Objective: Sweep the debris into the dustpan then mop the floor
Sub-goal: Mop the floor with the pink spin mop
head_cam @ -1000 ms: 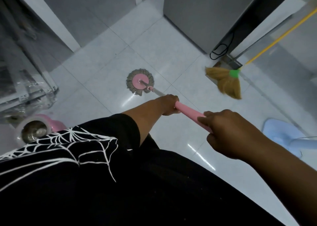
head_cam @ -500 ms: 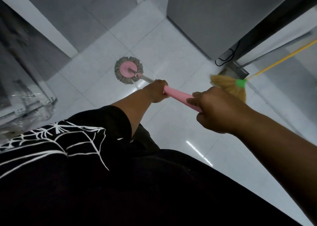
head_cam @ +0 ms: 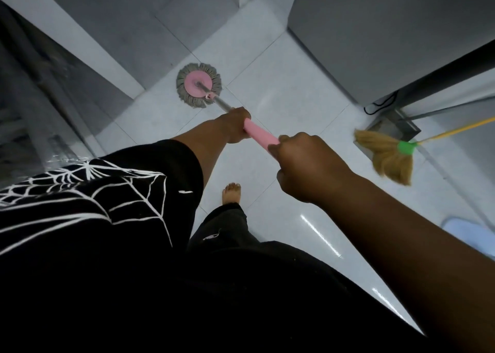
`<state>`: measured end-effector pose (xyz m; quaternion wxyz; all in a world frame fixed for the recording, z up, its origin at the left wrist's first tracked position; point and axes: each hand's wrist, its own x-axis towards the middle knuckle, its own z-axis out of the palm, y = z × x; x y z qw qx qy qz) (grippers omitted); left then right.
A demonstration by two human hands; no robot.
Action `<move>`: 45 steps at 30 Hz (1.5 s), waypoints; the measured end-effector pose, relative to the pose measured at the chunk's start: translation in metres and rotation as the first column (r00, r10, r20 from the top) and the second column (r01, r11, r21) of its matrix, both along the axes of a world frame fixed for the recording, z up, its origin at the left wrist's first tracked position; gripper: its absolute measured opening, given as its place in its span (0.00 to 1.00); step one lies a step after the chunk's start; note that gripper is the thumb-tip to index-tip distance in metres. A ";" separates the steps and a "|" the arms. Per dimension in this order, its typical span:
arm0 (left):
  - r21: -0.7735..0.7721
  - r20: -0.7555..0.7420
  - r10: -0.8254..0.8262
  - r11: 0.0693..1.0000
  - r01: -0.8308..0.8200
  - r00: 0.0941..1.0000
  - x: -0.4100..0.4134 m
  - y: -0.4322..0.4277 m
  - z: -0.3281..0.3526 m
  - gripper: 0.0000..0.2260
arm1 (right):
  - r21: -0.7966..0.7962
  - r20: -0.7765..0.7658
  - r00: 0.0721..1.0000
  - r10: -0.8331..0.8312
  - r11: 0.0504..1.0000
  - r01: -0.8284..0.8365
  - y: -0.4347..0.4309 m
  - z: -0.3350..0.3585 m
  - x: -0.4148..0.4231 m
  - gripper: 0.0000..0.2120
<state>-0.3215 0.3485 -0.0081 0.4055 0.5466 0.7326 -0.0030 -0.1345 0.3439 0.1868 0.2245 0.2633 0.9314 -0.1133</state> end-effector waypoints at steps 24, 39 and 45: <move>0.051 0.138 0.038 0.998 -0.045 0.990 0.154 -0.091 0.052 0.03 | -0.078 0.076 0.997 0.023 0.997 -0.017 -0.066 0.093 0.123 0.11; 0.039 0.207 0.406 0.905 -0.423 0.890 0.037 -0.032 0.104 0.20 | 0.080 0.011 0.973 0.232 0.970 -0.232 0.030 0.163 -0.061 0.20; 0.057 0.308 0.444 0.874 -0.482 0.841 -0.035 -0.005 0.113 0.09 | 0.094 -0.017 0.976 0.218 0.972 -0.215 0.068 0.192 -0.164 0.19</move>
